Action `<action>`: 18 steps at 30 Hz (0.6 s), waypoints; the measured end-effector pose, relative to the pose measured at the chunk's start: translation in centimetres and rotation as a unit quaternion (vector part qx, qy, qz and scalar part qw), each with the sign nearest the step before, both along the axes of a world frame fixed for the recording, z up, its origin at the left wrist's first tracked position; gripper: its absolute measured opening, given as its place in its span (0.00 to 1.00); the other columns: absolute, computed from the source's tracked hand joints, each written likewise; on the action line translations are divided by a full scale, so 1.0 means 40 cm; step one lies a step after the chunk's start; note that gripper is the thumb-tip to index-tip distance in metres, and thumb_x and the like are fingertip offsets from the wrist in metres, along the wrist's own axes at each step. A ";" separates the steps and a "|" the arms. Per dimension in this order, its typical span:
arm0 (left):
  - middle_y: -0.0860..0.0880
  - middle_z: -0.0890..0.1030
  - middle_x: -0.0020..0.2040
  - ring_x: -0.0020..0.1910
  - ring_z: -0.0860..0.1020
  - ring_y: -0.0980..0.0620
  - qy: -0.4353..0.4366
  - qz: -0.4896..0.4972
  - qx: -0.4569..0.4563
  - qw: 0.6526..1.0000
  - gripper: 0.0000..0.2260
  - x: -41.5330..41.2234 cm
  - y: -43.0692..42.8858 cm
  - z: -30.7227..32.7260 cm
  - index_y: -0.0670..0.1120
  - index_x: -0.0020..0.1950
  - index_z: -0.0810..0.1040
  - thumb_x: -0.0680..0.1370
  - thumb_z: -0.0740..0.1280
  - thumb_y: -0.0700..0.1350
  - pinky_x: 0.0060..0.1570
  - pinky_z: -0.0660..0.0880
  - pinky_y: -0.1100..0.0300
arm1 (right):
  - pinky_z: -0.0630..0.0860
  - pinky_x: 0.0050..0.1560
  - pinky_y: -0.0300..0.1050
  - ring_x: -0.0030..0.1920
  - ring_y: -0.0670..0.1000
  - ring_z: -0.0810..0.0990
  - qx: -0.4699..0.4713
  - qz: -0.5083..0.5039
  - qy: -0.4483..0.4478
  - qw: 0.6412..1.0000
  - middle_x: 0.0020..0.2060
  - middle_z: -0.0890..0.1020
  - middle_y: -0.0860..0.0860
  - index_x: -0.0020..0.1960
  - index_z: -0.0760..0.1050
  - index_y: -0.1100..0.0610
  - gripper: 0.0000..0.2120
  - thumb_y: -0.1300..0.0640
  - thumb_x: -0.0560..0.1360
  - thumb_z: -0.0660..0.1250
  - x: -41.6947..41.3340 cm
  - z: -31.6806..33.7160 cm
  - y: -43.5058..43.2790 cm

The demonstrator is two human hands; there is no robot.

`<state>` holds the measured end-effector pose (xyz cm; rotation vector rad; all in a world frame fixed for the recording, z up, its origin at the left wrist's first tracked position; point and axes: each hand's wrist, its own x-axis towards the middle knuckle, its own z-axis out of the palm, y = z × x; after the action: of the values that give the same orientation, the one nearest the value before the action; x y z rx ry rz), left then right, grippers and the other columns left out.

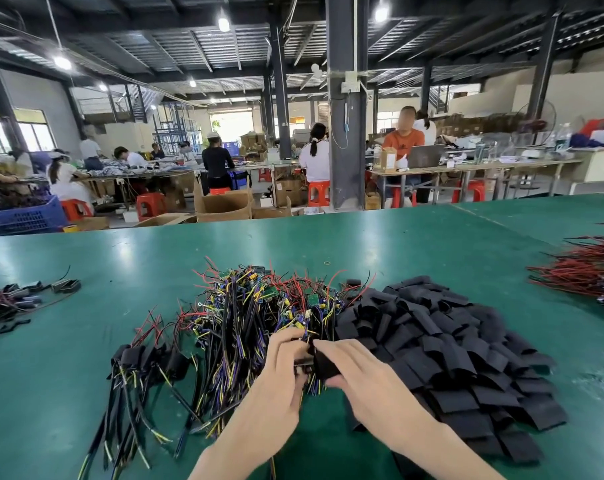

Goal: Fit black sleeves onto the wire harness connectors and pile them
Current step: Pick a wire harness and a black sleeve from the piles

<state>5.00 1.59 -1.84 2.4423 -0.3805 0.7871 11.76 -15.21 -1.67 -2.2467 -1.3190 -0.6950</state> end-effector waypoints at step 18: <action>0.54 0.81 0.35 0.33 0.74 0.62 0.128 0.030 -0.252 0.959 0.06 -0.025 0.000 0.061 0.48 0.40 0.80 0.71 0.74 0.38 0.38 0.69 0.70 | 0.73 0.55 0.41 0.58 0.44 0.74 0.064 0.043 0.100 0.992 0.59 0.77 0.46 0.65 0.71 0.51 0.21 0.59 0.73 0.68 0.006 0.027 -0.015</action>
<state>3.99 1.60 0.61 2.0392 -0.0005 0.5028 12.01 -15.80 -0.58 -2.0840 -1.2306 -0.4940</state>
